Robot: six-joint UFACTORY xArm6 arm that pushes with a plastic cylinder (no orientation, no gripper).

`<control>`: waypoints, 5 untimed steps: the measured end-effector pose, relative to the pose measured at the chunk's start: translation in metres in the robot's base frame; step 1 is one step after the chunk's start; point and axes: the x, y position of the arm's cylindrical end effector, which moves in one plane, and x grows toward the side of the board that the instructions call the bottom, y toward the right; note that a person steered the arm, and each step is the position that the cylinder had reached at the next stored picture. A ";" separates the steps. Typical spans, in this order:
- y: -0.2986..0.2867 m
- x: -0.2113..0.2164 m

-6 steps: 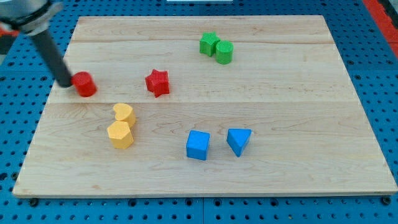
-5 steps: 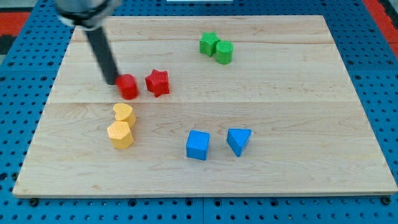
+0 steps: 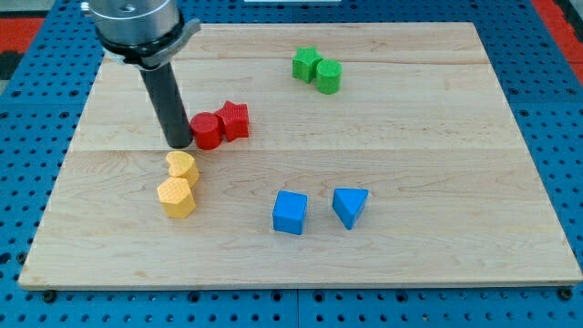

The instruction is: Move the blue cube to the left side of the blue triangle

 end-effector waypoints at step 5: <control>0.101 0.106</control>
